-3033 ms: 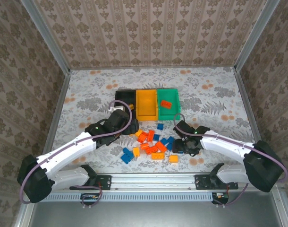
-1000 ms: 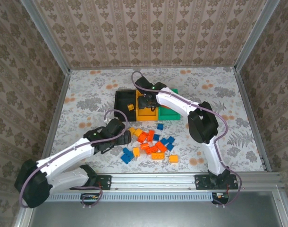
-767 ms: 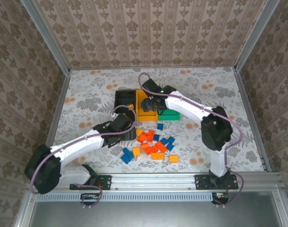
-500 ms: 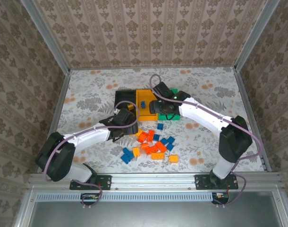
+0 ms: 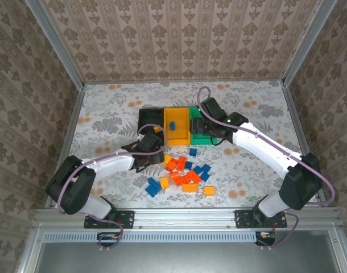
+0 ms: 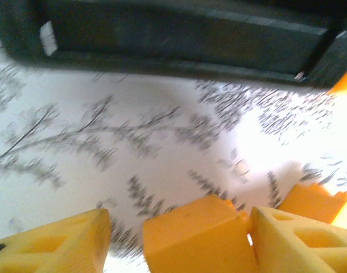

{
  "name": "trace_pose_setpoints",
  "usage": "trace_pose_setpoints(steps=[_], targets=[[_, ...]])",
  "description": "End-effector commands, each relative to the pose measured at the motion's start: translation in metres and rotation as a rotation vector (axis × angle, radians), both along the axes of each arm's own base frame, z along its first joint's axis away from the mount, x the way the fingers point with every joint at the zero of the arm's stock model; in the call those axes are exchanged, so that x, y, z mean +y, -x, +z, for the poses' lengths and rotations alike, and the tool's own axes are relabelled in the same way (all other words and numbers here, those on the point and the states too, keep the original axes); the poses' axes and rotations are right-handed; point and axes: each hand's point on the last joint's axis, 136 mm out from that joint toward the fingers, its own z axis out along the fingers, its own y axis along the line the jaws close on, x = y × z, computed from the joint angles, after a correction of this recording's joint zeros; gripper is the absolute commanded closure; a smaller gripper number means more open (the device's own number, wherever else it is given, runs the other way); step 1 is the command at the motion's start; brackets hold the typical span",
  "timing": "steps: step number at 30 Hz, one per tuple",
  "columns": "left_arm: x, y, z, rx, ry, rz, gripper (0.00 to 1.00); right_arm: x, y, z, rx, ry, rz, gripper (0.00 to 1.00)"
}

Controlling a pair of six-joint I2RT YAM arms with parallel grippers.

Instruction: Sort the legos into containers by color

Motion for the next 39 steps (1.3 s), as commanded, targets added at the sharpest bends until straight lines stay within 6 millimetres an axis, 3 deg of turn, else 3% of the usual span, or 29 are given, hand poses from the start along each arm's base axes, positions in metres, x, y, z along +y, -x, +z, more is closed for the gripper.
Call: trace_pose_setpoints(steps=[1, 6, 10, 16, 23, 25, 28, 32, 36, 39], targets=[[0.032, 0.022, -0.001, 0.033, -0.045, 0.064, 0.36, -0.002, 0.002, -0.001, 0.000, -0.018, -0.018, 0.31], [0.022, 0.023, 0.014, 0.001, 0.024, 0.020, 0.19, 0.000, 0.000, -0.004, 0.002, -0.029, -0.017, 0.30], [0.006, 0.016, 0.004, 0.035, 0.032, -0.009, 0.15, -0.001, 0.000, -0.002, -0.003, -0.024, -0.021, 0.30], [0.008, 0.015, -0.017, 0.090, -0.012, 0.015, 0.30, -0.010, 0.004, -0.003, -0.003, -0.013, -0.036, 0.29], [0.007, 0.014, -0.014, 0.083, -0.010, 0.009, 0.53, -0.016, 0.005, -0.005, 0.000, -0.013, -0.050, 0.29], [0.008, 0.016, -0.010, 0.086, -0.012, 0.005, 0.55, -0.016, 0.004, -0.005, 0.001, -0.017, -0.050, 0.29], [0.010, 0.019, 0.006, 0.061, -0.001, 0.000, 0.59, -0.018, 0.004, -0.006, 0.006, -0.024, -0.058, 0.29], [0.012, 0.013, 0.046, -0.008, 0.025, -0.010, 0.60, -0.022, 0.006, -0.005, 0.003, -0.029, -0.065, 0.29], [0.003, -0.018, 0.086, -0.093, 0.031, -0.021, 0.60, -0.029, 0.011, -0.012, 0.014, -0.031, -0.081, 0.29], [-0.004, -0.052, 0.098, -0.129, -0.001, -0.021, 0.60, -0.036, 0.016, -0.022, 0.039, -0.026, -0.099, 0.29]])
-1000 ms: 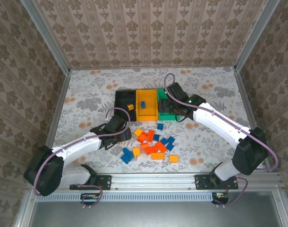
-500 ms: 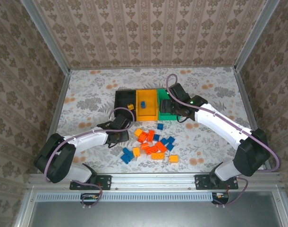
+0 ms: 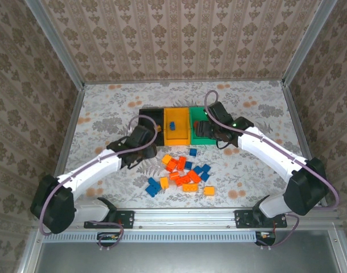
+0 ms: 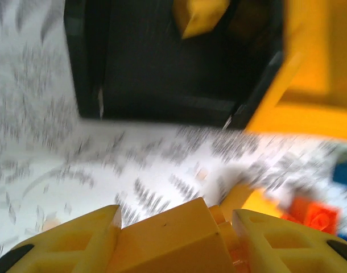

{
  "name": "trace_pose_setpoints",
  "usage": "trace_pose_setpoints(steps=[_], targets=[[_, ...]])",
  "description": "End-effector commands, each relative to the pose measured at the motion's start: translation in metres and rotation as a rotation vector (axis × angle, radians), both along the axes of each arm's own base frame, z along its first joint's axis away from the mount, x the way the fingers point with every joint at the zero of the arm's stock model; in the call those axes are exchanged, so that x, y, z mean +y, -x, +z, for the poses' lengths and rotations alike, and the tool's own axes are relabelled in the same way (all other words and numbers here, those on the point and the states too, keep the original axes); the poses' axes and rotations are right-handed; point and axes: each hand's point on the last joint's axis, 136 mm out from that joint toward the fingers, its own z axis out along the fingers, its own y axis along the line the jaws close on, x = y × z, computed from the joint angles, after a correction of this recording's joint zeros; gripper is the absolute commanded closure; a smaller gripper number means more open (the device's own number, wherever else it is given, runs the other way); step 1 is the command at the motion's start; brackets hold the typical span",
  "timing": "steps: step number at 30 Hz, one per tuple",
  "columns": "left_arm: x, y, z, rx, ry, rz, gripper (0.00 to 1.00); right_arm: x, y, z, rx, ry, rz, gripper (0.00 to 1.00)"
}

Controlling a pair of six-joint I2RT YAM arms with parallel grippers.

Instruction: Sort the legos into containers by color

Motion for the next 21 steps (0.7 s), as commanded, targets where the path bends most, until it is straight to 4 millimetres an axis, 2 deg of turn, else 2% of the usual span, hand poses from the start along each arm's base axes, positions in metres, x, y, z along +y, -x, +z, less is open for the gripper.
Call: trace_pose_setpoints(steps=[1, 2, 3, 6, 10, 16, 18, 21], targets=[[0.001, -0.033, 0.005, -0.025, -0.081, -0.014, 0.59, -0.008, 0.006, -0.006, 0.015, -0.022, -0.031, 0.29], [0.000, -0.043, 0.005, -0.029, -0.091, -0.009, 0.60, -0.009, 0.007, -0.009, 0.024, -0.020, -0.034, 0.29], [0.002, -0.055, 0.002, -0.024, -0.111, 0.003, 0.60, -0.012, 0.010, -0.001, 0.003, -0.031, -0.038, 0.29], [0.006, -0.085, -0.003, -0.024, -0.155, 0.030, 0.60, -0.019, 0.016, -0.006, 0.016, -0.020, -0.047, 0.29], [0.005, -0.109, -0.013, -0.001, -0.176, 0.045, 0.56, -0.024, 0.025, -0.008, 0.026, -0.025, -0.050, 0.29], [-0.002, -0.122, -0.014, 0.006, -0.173, 0.049, 0.37, -0.030, 0.040, -0.014, 0.048, -0.031, -0.048, 0.27], [-0.005, -0.121, -0.008, -0.004, -0.154, 0.045, 0.30, -0.031, 0.044, -0.017, 0.061, -0.030, -0.044, 0.26], [-0.010, -0.117, 0.012, -0.040, -0.113, 0.034, 0.19, -0.031, 0.051, -0.024, 0.086, -0.035, -0.030, 0.24]])
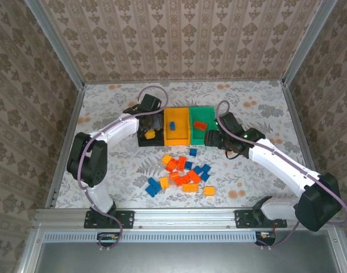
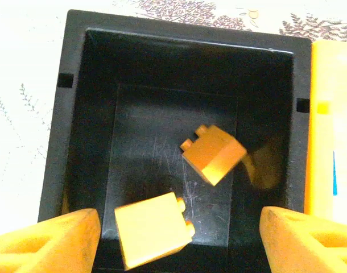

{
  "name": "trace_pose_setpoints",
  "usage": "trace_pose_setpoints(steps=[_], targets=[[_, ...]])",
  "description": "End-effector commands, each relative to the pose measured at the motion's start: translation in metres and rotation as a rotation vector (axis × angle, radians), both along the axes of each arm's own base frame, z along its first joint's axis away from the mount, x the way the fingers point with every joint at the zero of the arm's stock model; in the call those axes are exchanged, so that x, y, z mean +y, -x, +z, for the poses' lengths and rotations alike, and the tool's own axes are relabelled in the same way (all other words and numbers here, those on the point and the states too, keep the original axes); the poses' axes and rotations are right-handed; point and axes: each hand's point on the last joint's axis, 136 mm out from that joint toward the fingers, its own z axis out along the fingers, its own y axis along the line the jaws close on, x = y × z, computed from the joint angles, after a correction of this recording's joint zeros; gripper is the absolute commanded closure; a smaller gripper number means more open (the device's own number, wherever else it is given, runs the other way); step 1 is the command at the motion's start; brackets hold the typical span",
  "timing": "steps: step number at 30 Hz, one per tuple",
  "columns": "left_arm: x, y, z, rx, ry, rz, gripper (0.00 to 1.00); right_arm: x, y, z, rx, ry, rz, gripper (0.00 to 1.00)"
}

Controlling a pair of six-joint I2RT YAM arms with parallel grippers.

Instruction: Sort the legos into containers by color

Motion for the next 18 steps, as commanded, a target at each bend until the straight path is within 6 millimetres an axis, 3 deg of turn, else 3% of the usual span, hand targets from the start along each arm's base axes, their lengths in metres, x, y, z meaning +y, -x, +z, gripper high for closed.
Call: trace_pose_setpoints(steps=[1, 6, 8, 13, 18], targets=[[-0.007, 0.005, 0.041, -0.073, 0.058, -0.020, 0.15, -0.003, 0.017, -0.009, 0.058, -0.012, 0.006, 0.24], [-0.031, 0.033, 0.080, -0.148, 0.157, -0.105, 0.00, 0.001, 0.033, -0.027, 0.123, -0.024, 0.042, 0.25], [-0.041, 0.052, 0.090, -0.169, 0.190, -0.146, 0.00, 0.003, 0.042, -0.037, 0.156, -0.024, 0.055, 0.25], [-0.054, 0.106, 0.081, -0.164, 0.237, -0.228, 0.00, 0.008, 0.069, -0.072, 0.247, -0.006, 0.103, 0.29], [-0.044, 0.139, 0.059, -0.134, 0.235, -0.223, 0.00, 0.019, 0.078, -0.092, 0.282, 0.026, 0.162, 0.32]])
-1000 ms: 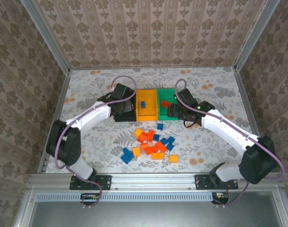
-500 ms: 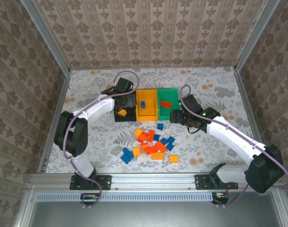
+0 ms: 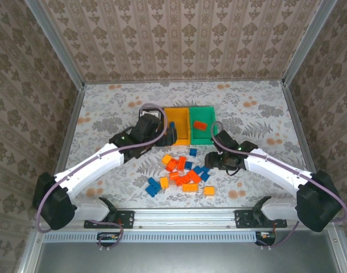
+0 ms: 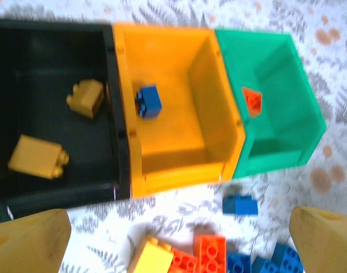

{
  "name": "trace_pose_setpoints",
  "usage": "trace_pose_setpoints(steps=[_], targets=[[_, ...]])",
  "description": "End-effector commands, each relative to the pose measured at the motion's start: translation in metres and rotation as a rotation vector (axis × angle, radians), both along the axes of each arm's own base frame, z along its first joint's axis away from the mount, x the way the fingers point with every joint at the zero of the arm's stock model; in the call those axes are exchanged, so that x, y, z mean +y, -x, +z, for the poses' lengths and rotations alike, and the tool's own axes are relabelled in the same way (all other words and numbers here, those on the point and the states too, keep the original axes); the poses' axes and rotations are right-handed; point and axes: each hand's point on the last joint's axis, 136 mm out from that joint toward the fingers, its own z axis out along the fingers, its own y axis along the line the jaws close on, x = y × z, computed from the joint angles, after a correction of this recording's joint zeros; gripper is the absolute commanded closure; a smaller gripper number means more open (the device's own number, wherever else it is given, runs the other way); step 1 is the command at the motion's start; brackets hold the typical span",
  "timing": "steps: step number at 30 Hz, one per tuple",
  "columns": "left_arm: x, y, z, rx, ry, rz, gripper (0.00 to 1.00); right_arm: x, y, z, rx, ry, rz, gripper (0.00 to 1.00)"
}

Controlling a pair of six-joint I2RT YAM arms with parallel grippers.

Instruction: Sort the legos into containers by color

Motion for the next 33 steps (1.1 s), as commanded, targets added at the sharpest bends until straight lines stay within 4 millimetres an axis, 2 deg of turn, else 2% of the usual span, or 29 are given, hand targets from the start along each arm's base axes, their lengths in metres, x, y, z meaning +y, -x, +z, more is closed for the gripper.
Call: trace_pose_setpoints(steps=[1, 9, 15, 19, 23, 25, 27, 30, 33], targets=[[0.010, 0.015, -0.013, 0.026, 0.012, 0.038, 0.00, 0.009, 0.004, -0.010, 0.020, 0.005, 0.033, 0.31], [0.029, 0.034, -0.038, 0.075, 0.007, 0.081, 0.00, 0.012, -0.011, -0.018, -0.012, 0.042, 0.001, 0.30], [0.038, 0.039, -0.045, 0.090, 0.001, 0.107, 0.00, -0.002, -0.016, -0.040, 0.027, 0.156, -0.035, 0.36], [0.040, 0.041, -0.044, 0.086, 0.001, 0.111, 0.00, -0.027, -0.012, -0.048, 0.048, 0.251, -0.097, 0.42], [0.043, 0.041, -0.043, 0.080, -0.003, 0.116, 0.00, -0.053, -0.007, -0.048, 0.050, 0.287, -0.171, 0.43], [0.043, 0.041, -0.043, 0.079, -0.003, 0.117, 0.00, -0.058, -0.008, -0.044, 0.040, 0.272, -0.190, 0.42], [0.042, 0.041, -0.043, 0.079, -0.002, 0.115, 0.00, -0.052, -0.013, -0.036, 0.010, 0.229, -0.178, 0.39], [0.042, 0.040, -0.044, 0.080, -0.002, 0.115, 0.00, -0.028, -0.022, -0.015, -0.070, 0.117, -0.131, 0.29], [0.042, 0.040, -0.044, 0.078, 0.000, 0.118, 0.00, -0.017, -0.027, -0.014, -0.063, 0.081, -0.130, 0.25]])
